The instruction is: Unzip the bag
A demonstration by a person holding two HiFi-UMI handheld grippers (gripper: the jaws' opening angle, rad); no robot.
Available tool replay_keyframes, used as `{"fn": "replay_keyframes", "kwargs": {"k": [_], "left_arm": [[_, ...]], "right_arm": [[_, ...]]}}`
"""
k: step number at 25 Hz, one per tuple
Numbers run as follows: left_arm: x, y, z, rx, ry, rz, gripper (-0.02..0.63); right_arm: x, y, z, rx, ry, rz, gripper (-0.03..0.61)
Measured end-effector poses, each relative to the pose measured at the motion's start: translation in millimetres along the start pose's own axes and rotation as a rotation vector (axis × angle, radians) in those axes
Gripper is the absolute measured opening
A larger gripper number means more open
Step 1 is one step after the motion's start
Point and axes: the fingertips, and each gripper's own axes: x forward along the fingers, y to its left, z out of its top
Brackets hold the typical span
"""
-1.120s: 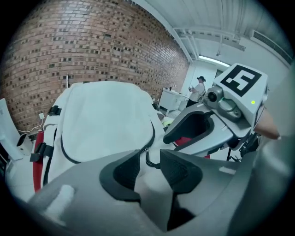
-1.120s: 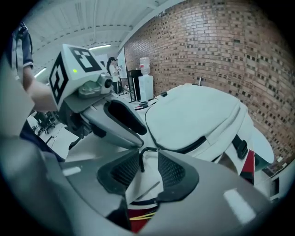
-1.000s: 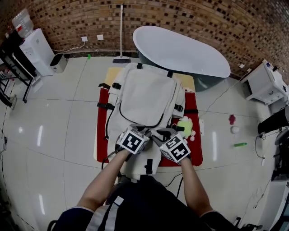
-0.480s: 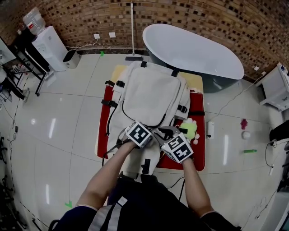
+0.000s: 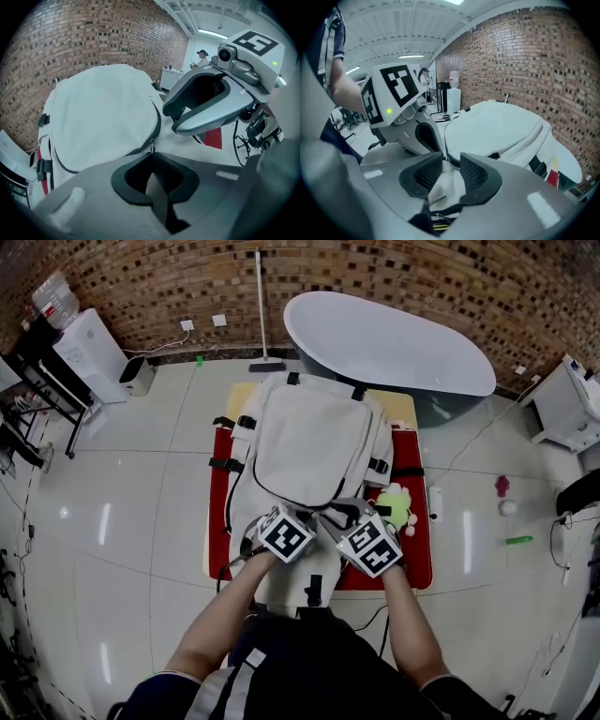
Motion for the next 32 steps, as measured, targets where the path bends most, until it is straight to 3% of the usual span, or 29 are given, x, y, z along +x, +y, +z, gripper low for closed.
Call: {"fn": "replay_keyframes", "kwargs": {"k": [3, 7, 13, 18, 32], "left_arm": [[-6, 0, 0, 0.017, -0.014, -0.024, 0.02], [-10, -2, 2, 0.045, -0.025, -0.052, 0.018], [-14, -1, 1, 0.071, -0.033, -0.081, 0.017], [-16, 16, -11, 0.053, -0.018, -0.056, 0.015], [-40, 62, -32, 0.022, -0.054, -0.001, 0.014]], "right_arm": [[8, 6, 17, -0.072, -0.01, -0.031, 0.13], [23, -14, 14, -0.028, 0.049, -0.098, -0.005], [30, -18, -8, -0.003, 0.167, -0.109, 0.002], [31, -21, -19, -0.028, 0.251, -0.133, 0.002], [30, -25, -32, 0.016, 0.287, -0.171, 0.002]]}}
